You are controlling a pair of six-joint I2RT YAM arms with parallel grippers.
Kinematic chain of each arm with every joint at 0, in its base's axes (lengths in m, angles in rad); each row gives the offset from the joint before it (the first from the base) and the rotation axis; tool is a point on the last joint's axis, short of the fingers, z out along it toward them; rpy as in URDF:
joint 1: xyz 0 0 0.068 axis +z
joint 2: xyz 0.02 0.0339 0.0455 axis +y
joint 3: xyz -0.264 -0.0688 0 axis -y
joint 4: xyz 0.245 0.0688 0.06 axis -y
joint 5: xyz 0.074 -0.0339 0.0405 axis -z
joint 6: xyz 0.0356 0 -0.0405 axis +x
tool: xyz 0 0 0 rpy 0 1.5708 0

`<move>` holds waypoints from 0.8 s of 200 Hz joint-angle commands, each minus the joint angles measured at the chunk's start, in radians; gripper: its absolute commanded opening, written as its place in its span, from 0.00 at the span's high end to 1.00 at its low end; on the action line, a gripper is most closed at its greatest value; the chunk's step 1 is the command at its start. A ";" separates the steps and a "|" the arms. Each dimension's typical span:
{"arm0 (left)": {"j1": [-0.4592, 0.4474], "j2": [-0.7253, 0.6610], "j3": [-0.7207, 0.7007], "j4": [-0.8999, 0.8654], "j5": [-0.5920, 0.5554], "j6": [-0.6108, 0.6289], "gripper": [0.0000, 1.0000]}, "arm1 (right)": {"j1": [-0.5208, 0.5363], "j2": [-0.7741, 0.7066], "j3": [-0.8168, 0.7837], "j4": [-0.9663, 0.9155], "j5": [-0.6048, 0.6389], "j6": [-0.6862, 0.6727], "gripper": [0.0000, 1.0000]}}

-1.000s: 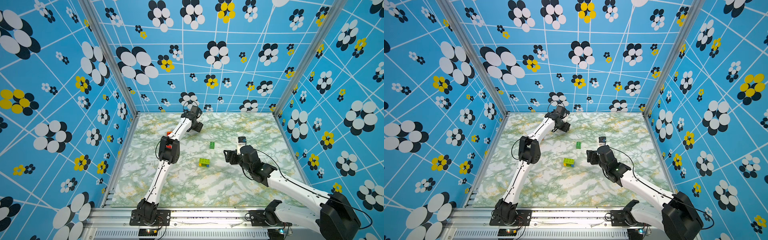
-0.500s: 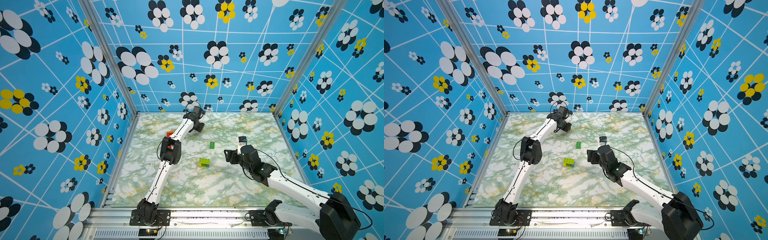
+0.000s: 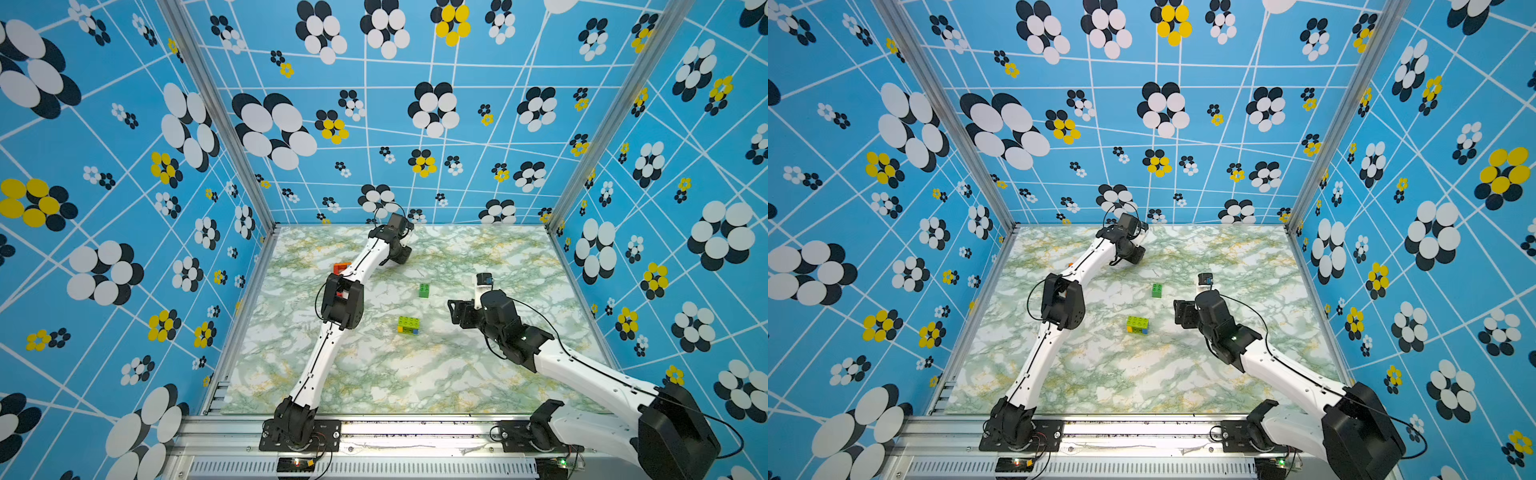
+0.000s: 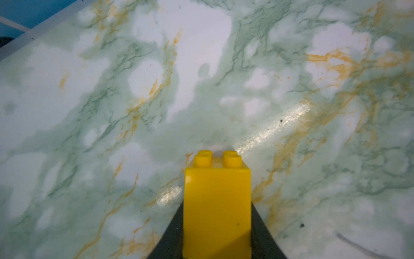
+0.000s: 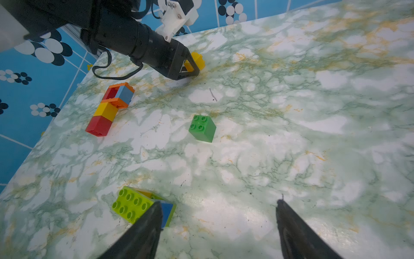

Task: Assemble the letter p with lego
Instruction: Pick up the lego brick from the center of the board.

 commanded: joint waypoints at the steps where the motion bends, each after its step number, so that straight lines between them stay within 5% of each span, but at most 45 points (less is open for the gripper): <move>1: -0.018 -0.136 -0.147 0.049 0.035 -0.020 0.79 | -0.018 0.010 0.027 -0.022 -0.037 0.031 0.19; 63: -0.040 -0.721 -0.966 0.600 0.125 -0.115 0.75 | -0.138 0.033 0.046 0.015 -0.211 0.280 0.21; 103: -0.073 -0.975 -1.301 0.794 0.159 -0.156 0.75 | -0.136 0.055 0.044 0.196 -0.270 0.472 0.22; 160: -0.137 -1.218 -1.607 1.006 0.283 -0.149 0.74 | -0.054 0.121 0.182 0.175 -0.319 0.481 0.23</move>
